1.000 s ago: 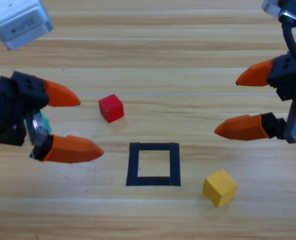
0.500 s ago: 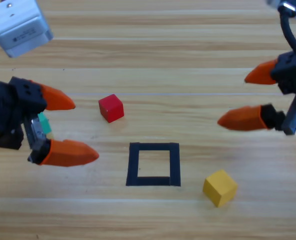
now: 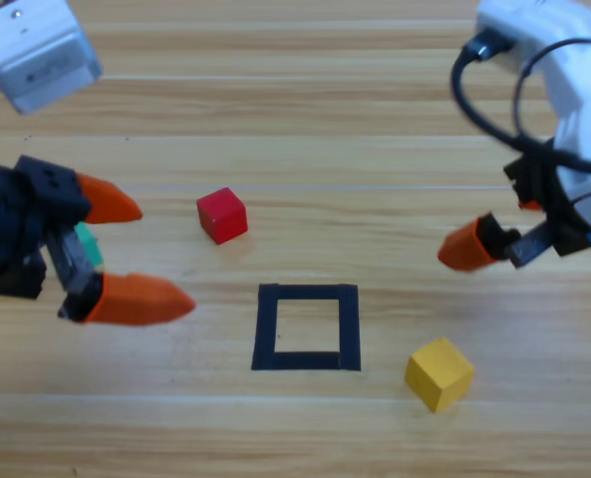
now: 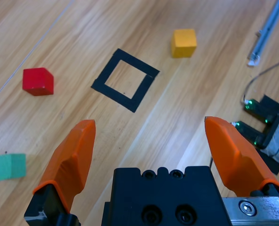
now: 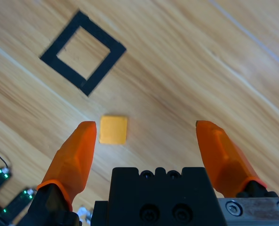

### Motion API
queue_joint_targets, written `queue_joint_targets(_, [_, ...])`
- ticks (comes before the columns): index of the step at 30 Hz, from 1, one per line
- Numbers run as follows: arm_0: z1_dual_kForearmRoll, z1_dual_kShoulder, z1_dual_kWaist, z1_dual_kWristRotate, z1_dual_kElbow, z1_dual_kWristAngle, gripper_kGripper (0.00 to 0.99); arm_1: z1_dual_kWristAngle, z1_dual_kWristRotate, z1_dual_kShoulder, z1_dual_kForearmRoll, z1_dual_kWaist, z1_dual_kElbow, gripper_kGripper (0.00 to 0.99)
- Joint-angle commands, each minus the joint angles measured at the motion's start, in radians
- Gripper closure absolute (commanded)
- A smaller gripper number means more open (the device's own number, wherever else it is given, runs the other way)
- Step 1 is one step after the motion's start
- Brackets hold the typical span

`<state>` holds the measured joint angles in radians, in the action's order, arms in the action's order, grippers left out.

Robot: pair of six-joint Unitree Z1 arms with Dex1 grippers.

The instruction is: Stack the blocks in the rectangular block: red at the bottom, yellow in the middle, green on top

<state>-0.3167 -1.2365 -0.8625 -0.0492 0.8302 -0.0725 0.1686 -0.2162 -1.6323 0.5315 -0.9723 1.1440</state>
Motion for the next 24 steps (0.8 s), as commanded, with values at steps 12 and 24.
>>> queue_joint_targets(12, [-0.222,-0.394,0.042,0.6,0.458,0.261,0.057,-0.132,-0.058,-0.383,0.228,-0.016,0.169,0.001])
queue_joint_targets(24, [-0.565,-0.721,0.143,0.939,0.83,0.257,0.056,-0.135,-0.049,-0.454,0.22,-0.016,0.181,0.007])
